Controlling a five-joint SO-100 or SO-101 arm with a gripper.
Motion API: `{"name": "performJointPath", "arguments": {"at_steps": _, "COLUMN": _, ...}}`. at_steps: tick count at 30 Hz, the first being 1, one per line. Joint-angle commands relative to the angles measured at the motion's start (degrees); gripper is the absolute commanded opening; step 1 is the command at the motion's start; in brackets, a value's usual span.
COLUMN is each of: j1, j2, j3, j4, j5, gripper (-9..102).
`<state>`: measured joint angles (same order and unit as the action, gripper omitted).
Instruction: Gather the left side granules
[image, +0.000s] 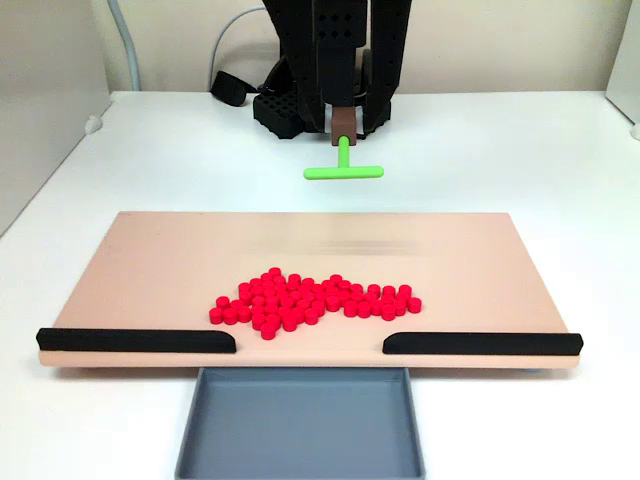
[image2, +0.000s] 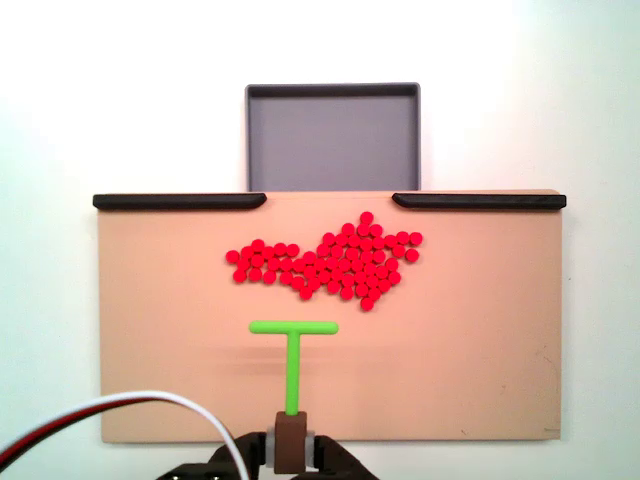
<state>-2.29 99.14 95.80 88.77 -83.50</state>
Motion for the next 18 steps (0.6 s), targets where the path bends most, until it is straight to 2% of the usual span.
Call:
{"name": "performJointPath", "arguments": {"at_steps": 1, "j1": -0.44, "j2": 0.44, "j3": -1.67, "j4": -0.18, "j5": 0.44, "gripper": 0}}
{"name": "performJointPath", "arguments": {"at_steps": 18, "j1": -0.53, "j2": 0.44, "j3": -1.67, "j4": -0.18, "j5": 1.14, "gripper": 0}}
